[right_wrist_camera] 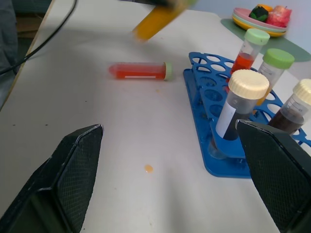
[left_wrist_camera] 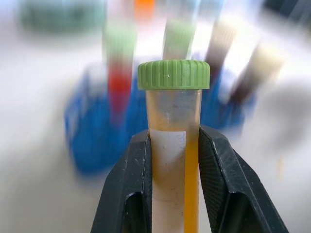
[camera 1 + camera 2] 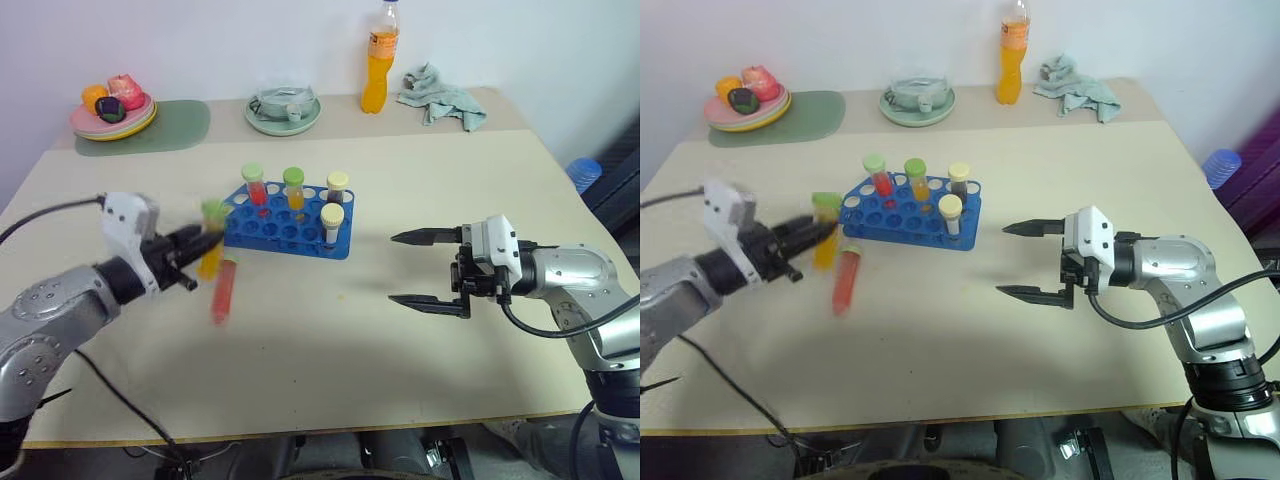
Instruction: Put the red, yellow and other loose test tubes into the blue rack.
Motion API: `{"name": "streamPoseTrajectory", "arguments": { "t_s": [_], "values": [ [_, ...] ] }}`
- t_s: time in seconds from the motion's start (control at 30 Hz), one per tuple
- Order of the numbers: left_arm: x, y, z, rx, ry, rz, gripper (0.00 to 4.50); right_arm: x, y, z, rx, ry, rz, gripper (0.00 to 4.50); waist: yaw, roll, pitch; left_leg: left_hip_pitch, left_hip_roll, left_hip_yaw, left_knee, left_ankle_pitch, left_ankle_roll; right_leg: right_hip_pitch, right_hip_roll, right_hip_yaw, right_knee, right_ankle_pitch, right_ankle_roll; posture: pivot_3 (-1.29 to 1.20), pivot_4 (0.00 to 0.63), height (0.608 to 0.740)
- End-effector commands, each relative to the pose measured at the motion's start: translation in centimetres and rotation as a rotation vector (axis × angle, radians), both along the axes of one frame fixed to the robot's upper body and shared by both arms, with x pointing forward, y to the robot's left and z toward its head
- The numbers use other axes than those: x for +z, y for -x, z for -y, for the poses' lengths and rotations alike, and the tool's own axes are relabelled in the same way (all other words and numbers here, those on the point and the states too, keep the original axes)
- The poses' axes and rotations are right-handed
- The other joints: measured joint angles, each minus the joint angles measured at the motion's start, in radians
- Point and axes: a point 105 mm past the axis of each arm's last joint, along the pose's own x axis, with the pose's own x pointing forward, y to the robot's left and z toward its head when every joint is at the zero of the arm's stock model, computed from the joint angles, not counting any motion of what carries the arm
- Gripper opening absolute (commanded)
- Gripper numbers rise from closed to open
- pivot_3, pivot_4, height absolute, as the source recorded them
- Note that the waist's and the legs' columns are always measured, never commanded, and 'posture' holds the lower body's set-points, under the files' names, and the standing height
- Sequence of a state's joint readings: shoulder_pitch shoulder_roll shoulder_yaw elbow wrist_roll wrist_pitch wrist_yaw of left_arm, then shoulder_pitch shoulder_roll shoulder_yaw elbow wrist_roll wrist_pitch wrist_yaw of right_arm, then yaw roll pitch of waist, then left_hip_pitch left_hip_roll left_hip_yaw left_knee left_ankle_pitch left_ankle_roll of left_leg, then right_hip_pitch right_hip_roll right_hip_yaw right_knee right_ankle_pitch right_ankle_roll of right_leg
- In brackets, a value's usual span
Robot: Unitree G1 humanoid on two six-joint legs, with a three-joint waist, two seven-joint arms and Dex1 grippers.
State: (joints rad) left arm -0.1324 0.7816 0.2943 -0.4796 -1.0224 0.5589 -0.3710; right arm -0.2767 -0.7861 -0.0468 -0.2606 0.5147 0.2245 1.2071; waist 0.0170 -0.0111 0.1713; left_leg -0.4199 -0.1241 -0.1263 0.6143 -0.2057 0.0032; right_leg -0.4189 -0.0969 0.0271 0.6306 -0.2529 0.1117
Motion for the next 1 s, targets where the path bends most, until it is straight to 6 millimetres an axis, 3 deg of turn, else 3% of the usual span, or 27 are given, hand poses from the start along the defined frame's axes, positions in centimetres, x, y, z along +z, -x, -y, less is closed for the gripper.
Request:
{"name": "streamPoseTrajectory", "arguments": {
  "t_s": [0.03,0.23,0.4,0.53,1.0],
  "values": [
    [3.2,-0.2,0.3,0.0,0.046,0.244,0.73,1.1,0.1,0.7,-0.026,0.004,0.049,4.5,-0.002,0.0,0.0,0.0,0.0,0.0,0.0,0.0,0.0,0.0,0.0,0.0,0.0,0.0,0.0,0.0,0.15,0.74],
    [2.9,-2.6,2.6,0.037,0.01,0.388,0.73,1.3,0.6,1.2,-0.061,0.007,0.045,4.5,-0.002,0.0,0.0,0.0,0.0,0.0,0.001,0.0,0.001,0.001,0.0,0.0,0.0,0.002,0.004,0.0,0.15,0.74],
    [-0.5,-3.8,5.5,0.001,-0.133,0.411,0.73,1.4,1.0,1.6,-0.088,0.016,0.044,4.5,-0.002,0.0,0.0,0.0,0.0,0.0,0.001,0.0,0.001,0.001,0.001,-0.001,0.0,0.003,0.005,0.0,0.15,0.74],
    [-2.2,-3.9,7.0,-0.029,-0.134,0.411,0.73,1.8,1.3,1.6,-0.104,0.007,0.041,4.5,-0.002,0.0,0.0,0.0,0.0,0.0,0.002,0.0,0.001,0.001,0.001,-0.001,0.0,0.003,0.005,0.0,0.15,0.74],
    [-6.4,-5.7,7.0,-0.011,-0.056,0.312,0.73,2.2,1.6,2.0,-0.142,0.017,0.036,4.5,-0.001,0.0,0.0,0.001,0.0,0.0,0.003,0.0,0.002,0.002,0.001,-0.002,0.001,0.004,0.007,0.0,0.15,0.74]
  ]
}}
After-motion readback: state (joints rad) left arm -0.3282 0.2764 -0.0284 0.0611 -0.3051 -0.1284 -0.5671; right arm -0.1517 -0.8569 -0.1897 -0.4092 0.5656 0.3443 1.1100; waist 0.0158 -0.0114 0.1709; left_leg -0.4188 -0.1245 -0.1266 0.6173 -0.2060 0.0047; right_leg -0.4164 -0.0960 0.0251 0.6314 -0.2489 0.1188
